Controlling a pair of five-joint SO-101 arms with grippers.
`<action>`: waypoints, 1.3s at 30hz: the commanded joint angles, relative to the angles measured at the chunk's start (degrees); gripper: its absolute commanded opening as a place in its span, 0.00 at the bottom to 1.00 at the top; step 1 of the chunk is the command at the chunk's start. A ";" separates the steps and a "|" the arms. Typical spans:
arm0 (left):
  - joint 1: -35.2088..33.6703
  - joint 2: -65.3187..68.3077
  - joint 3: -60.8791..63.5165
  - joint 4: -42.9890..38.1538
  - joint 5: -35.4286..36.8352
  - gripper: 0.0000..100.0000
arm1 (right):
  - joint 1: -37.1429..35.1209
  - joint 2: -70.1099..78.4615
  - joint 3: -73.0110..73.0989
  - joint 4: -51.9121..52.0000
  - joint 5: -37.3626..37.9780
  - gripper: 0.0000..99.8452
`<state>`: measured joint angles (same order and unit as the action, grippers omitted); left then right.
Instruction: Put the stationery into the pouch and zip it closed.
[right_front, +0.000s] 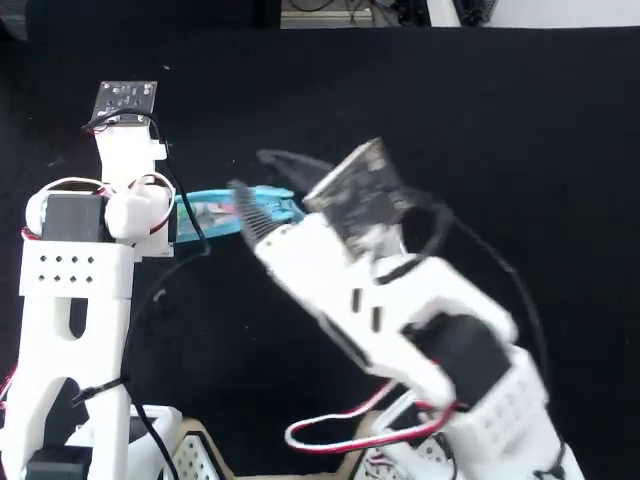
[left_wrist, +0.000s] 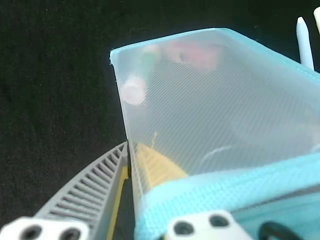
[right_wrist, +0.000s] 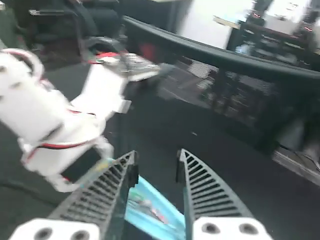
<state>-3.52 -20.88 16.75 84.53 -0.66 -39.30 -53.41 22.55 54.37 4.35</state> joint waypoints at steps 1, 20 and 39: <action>0.31 1.76 3.82 -0.26 0.70 0.03 | 13.19 -0.92 -6.55 4.84 0.62 0.12; 0.13 1.76 3.82 -0.18 0.70 0.03 | 31.91 30.37 6.11 7.74 -1.41 0.12; -0.04 1.76 3.82 -0.18 0.70 0.03 | 26.90 73.01 -15.08 8.26 1.93 0.21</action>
<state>-3.52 -20.88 16.75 84.53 -0.66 -10.02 17.80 11.82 62.37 3.82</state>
